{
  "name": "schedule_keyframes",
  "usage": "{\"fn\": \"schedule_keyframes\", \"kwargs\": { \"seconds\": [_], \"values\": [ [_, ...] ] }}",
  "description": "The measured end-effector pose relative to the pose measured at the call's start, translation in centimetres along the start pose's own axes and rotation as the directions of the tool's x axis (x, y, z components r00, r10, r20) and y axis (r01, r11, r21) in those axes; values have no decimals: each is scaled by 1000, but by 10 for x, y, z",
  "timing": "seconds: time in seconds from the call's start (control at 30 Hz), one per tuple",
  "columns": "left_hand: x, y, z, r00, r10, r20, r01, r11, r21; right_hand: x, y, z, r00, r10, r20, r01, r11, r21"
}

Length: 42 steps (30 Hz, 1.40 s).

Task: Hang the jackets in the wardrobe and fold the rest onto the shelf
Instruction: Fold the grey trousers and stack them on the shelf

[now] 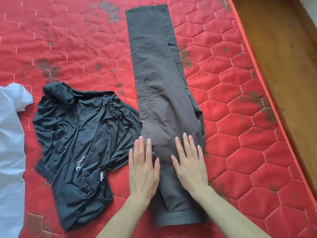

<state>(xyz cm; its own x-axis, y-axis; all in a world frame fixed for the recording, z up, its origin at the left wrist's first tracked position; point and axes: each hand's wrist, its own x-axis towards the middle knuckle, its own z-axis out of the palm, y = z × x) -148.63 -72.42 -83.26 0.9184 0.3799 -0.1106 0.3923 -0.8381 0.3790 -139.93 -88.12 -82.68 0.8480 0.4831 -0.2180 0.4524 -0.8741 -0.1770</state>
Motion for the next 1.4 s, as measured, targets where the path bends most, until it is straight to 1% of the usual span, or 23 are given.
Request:
{"fn": "schedule_keyframes", "kwargs": {
  "seconds": [0.03, 0.1, 0.17, 0.23, 0.33, 0.4, 0.53, 0.6, 0.73, 0.8, 0.9, 0.97, 1.07, 1.13, 1.23, 1.33, 1.37, 1.4],
  "values": [
    [12, -1, 1, 998, 60, 29, -61, 997, 51, 11, 3, 1, 999, 43, 26, -43, 999, -18],
    [32, -3, 4, 987, 107, 118, -120, 986, 116, 20, 11, 3, 991, 121, 63, -117, 991, -61],
    [44, -8, 7, 972, 97, 212, -134, 977, 167, 20, 17, 2, 989, 135, 67, -128, 987, -101],
    [54, -14, 6, 959, 116, 260, -168, 967, 191, 22, 17, -2, 990, 123, 72, -114, 986, -121],
    [82, -21, -4, 952, 175, 252, -227, 954, 196, 43, 14, -9, 993, 113, -15, -114, 991, -72],
    [108, -23, -13, 960, 184, 213, -225, 956, 186, 66, 10, -19, 989, 113, -92, -117, 992, -37],
    [171, -27, -33, 968, 145, 204, -189, 958, 214, 135, -2, -48, 977, 125, -176, -117, 992, 55],
    [206, -31, -36, 973, 86, 213, -132, 968, 214, 175, -7, -58, 973, 137, -186, -118, 987, 107],
    [275, -35, -37, 981, -99, 170, 78, 989, 123, 262, -9, -70, 985, 161, -63, -144, 966, 217],
    [309, -40, -37, 977, -136, 166, 122, 988, 92, 304, -8, -71, 979, 204, 10, -198, 935, 294],
    [356, -50, -39, 975, -124, 183, 114, 991, 67, 365, -6, -74, 959, 271, 82, -281, 871, 404],
    [382, -54, -40, 978, -94, 187, 83, 994, 69, 403, -5, -78, 943, 311, 120, -327, 800, 502],
    [418, -54, -38, 985, -60, 164, 53, 998, 45, 451, -8, -86, 934, 299, 196, -352, 681, 642],
    [441, -53, -36, 989, -47, 139, 47, 999, 1, 476, -12, -89, 936, 265, 232, -351, 652, 672],
    [473, -55, -30, 996, 8, 88, -2, 998, -67, 515, -15, -97, 934, 275, 229, -354, 619, 701],
    [497, -52, -25, 999, -3, 38, 11, 980, -201, 554, -11, -104, 908, 306, 287, -410, 507, 758],
    [503, -50, -24, 1000, -27, 14, 30, 967, -253, 563, -12, -105, 902, 320, 291, -425, 525, 737],
    [507, -48, -23, 999, -52, -16, 45, 949, -313, 570, -13, -104, 904, 324, 278, -421, 568, 707]
  ]
}}
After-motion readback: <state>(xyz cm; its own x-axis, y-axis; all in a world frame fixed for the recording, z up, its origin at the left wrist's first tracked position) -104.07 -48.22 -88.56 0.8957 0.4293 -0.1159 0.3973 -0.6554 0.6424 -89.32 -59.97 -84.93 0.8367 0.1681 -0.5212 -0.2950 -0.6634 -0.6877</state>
